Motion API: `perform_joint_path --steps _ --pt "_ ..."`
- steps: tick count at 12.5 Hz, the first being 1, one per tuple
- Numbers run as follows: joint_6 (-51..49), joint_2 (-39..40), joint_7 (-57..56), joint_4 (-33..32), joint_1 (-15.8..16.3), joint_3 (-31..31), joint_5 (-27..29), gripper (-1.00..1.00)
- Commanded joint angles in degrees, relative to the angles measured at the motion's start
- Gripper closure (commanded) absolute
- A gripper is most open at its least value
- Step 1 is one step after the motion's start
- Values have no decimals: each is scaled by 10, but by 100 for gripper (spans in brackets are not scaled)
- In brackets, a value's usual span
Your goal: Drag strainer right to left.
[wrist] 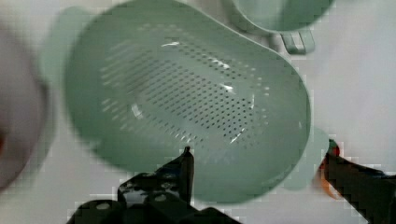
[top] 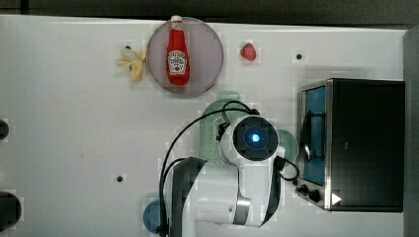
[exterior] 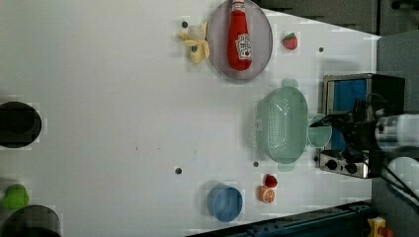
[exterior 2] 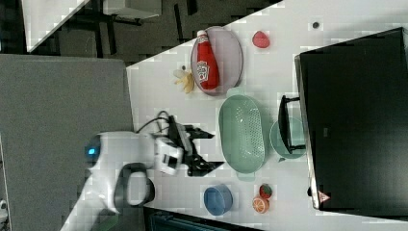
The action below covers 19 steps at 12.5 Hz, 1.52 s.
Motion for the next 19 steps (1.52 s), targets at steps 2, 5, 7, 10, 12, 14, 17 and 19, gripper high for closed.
perform_joint_path --steps 2,5,7,10,12,14,17,19 --pt "98 42 130 -9 -2 26 -11 -100" --pt "183 123 192 -10 1 32 -11 -100" --pt "228 167 210 -11 5 38 -11 -100" --pt "301 217 221 -11 14 43 -10 -100" --pt "314 235 242 -11 25 46 -10 -100" --pt "314 244 271 -11 38 51 -9 -100" --pt "316 244 282 -9 62 61 -8 -100" --pt "313 245 296 -9 78 67 -8 -100"
